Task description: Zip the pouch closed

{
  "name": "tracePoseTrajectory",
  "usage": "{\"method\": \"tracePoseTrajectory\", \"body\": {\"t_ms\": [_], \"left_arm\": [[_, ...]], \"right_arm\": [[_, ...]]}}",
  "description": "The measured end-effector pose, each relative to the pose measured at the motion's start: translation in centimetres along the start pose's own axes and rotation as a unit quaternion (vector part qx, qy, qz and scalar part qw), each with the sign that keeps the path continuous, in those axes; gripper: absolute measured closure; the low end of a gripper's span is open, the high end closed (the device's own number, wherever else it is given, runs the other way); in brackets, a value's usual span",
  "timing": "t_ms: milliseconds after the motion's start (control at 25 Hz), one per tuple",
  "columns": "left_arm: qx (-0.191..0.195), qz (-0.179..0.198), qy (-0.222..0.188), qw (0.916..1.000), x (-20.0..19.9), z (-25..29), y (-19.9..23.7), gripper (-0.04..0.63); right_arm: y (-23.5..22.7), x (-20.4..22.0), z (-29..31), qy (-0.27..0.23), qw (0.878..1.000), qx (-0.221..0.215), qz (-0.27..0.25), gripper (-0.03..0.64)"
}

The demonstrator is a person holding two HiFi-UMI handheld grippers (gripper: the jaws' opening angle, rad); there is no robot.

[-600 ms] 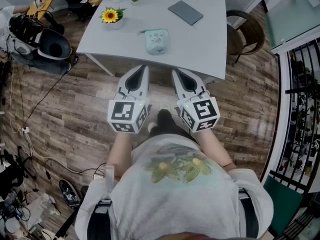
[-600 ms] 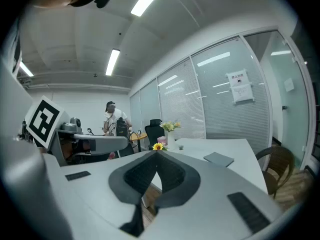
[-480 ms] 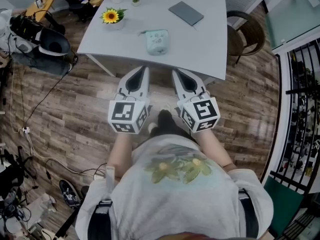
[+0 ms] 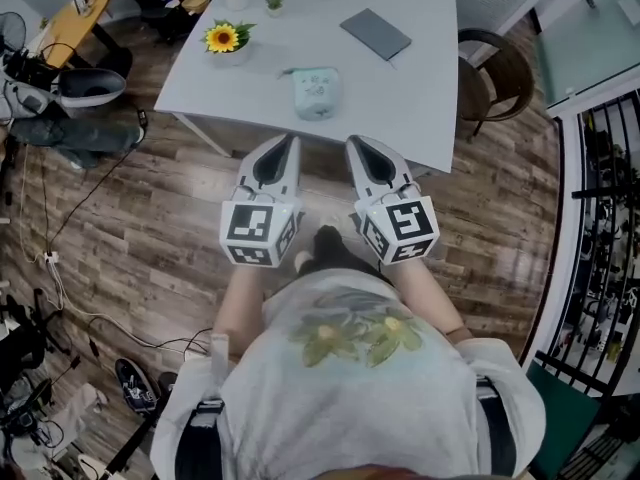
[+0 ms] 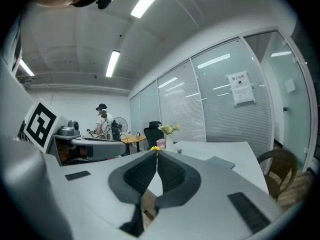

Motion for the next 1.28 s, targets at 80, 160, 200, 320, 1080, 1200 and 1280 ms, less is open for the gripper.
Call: {"method": "tracePoseTrajectory", "body": {"t_ms": [80,160,200,320,1080,1200,1280], "left_arm": [[-0.004,0.009,-0.001,1.0000,-0.2,0.9,0.4,0.591],[0.000,0.000,0.001,1.0000,-0.3,2.0,0.8,0.591],[0.002,-0.007,0.001,1.0000,-0.3,2.6,1.1,0.591],[0.003,-0.010,0.006,0.9999,-0.7,4.3,1.9,0.545],[-0.056,-0.009,0.108,0.9925,2.2,12.0,7.7,0.362],[-0.059,-0.023,0.120,0.9907,3.0,12.5,8.3,0.364],[-0.057,-0.029,0.130,0.9895,3.6,13.1,8.6,0.364]], "right_arm": [[-0.7,-0.2,1.0,0.000,1.000,-0.004,0.003,0.598],[-1.5,-0.3,1.9,0.002,1.000,-0.011,0.008,0.598],[-1.9,-0.4,2.4,0.003,1.000,-0.014,0.010,0.597],[-3.2,-0.8,3.8,0.006,1.000,-0.023,0.016,0.568],[-11.1,2.4,11.4,0.102,0.989,-0.108,-0.022,0.434],[-11.3,3.2,12.1,0.113,0.987,-0.115,-0.024,0.434],[-11.6,3.7,12.7,0.121,0.985,-0.117,-0.024,0.434]]}}
Point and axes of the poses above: the fingertips, and each gripper's own axes: z forward along the fingers, y to its left, x out of its underside, the point moved 5 cm from there along -z, backward along the fingers, and after that the axes turned 1 degree about -x, right-handed, at the moved point
